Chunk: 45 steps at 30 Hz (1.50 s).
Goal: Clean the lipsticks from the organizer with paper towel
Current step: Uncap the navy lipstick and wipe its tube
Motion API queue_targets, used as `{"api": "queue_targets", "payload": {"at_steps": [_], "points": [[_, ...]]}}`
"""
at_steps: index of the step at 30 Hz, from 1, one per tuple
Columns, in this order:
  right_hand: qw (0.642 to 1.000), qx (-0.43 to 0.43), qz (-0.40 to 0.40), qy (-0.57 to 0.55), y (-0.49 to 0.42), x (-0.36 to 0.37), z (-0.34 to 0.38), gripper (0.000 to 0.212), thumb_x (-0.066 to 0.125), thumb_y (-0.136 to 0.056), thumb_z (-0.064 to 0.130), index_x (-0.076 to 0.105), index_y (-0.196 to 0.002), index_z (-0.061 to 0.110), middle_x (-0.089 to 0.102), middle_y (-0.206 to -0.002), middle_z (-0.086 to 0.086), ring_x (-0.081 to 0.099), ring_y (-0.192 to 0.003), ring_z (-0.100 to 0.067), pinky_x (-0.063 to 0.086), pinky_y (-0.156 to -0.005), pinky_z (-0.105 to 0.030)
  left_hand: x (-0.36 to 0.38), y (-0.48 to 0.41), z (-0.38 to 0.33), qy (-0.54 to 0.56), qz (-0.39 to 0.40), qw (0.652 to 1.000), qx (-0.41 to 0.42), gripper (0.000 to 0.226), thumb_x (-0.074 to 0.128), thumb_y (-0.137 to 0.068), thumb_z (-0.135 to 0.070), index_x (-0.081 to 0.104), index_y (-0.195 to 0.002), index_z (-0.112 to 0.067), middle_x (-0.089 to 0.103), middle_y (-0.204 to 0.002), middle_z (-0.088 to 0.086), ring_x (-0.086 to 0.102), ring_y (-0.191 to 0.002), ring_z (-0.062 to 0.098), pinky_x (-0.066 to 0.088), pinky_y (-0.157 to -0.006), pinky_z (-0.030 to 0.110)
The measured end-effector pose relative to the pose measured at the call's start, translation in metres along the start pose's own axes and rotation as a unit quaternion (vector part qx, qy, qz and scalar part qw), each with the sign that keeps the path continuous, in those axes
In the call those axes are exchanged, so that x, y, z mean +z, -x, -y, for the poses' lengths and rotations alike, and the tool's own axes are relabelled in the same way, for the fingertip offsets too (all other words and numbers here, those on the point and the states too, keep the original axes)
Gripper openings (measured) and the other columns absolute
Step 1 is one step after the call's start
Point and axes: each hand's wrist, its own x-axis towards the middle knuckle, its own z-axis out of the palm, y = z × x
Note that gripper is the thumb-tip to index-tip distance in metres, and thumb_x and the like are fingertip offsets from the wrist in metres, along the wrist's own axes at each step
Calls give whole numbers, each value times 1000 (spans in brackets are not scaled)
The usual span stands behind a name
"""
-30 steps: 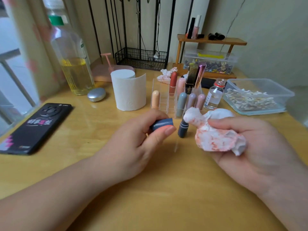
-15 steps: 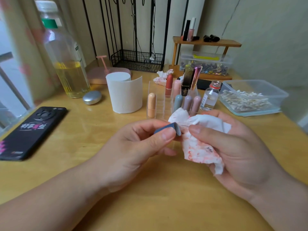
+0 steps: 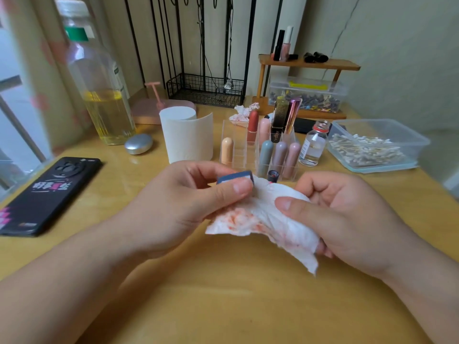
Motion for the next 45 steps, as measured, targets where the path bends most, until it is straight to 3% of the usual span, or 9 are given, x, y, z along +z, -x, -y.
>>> {"api": "queue_targets", "payload": {"at_steps": [5, 8, 11, 14, 20, 26, 33, 40, 45], "points": [[987, 58, 64, 138, 3, 9, -4, 31, 72, -87, 21, 52, -73, 3, 54, -48, -16, 49, -33, -11, 33, -38, -21, -10, 4, -17, -335, -51, 939, -52, 38, 73, -64, -64, 75, -82, -31, 73, -68, -1, 61, -57, 10, 44, -55, 22], [957, 75, 105, 259, 6, 17, -10, 31, 73, -85, 34, 55, -69, 14, 56, -48, 4, 47, -41, -6, 40, -46, -32, -6, 6, -14, -420, -149, 894, 51, 28, 72, -69, -61, 72, -78, -35, 64, -65, -15, 51, -52, 3, 37, -50, 11], [939, 86, 109, 315, 8, 23, -13, 31, 71, -80, 44, 54, -68, 21, 48, -46, 12, 39, -43, -6, 37, -49, -30, 10, 10, -4, -163, -109, 978, 66, 27, 85, -72, -43, 76, -84, -22, 60, -63, -6, 50, -54, 10, 40, -53, 17], [939, 58, 111, 322, 8, 27, -15, 28, 62, -78, 44, 56, -78, 17, 60, -58, 4, 55, -53, -15, 52, -57, -42, 29, 13, 9, 53, -13, 998, 0, 15, 78, -72, -24, 77, -85, -16, 65, -64, 4, 58, -55, 14, 45, -49, 17], [936, 5, 104, 337, 9, 32, -14, 25, 66, -81, 42, 52, -76, 22, 55, -64, 5, 50, -58, -11, 48, -56, -35, 24, 15, 12, -189, -35, 981, -27, 28, 76, -80, -49, 70, -88, -22, 70, -72, 15, 65, -60, 37, 55, -53, 41], [952, 20, 73, 298, 3, 25, -20, 22, 72, -77, 42, 57, -79, 27, 55, -69, 10, 52, -62, -4, 46, -59, -26, 20, 12, 7, -146, 25, 985, -94, 30, 58, -91, -42, 53, -95, -13, 71, -80, 13, 67, -58, 44, 57, -52, 54], [964, 22, 128, 232, -1, 28, -20, 34, 80, -60, 48, 65, -84, 28, 69, -79, 3, 67, -79, -15, 56, -78, -45, 40, 8, 22, 21, -24, 997, 64, 29, 60, -91, -36, 59, -89, -7, 65, -70, 17, 58, -60, 23, 47, -57, 30], [966, 31, 189, 176, -4, 21, -27, 16, 75, -73, 18, 60, -69, 25, 74, -78, 2, 70, -82, -19, 55, -85, -48, 39, 7, 37, -2, 40, 997, -59, 33, 58, -90, -37, 51, -91, -5, 59, -68, 17, 55, -53, 27, 50, -52, 34], [961, 79, 151, 220, -13, -11, -22, 31, 88, -69, 34, 66, -79, 14, 61, -58, 7, 50, -51, -11, 43, -54, -29, 36, 8, 40, 8, 56, 997, -61, 30, 61, -88, -30, 49, -99, -6, 66, -79, 16, 60, -60, 33, 56, -57, 39]]}}
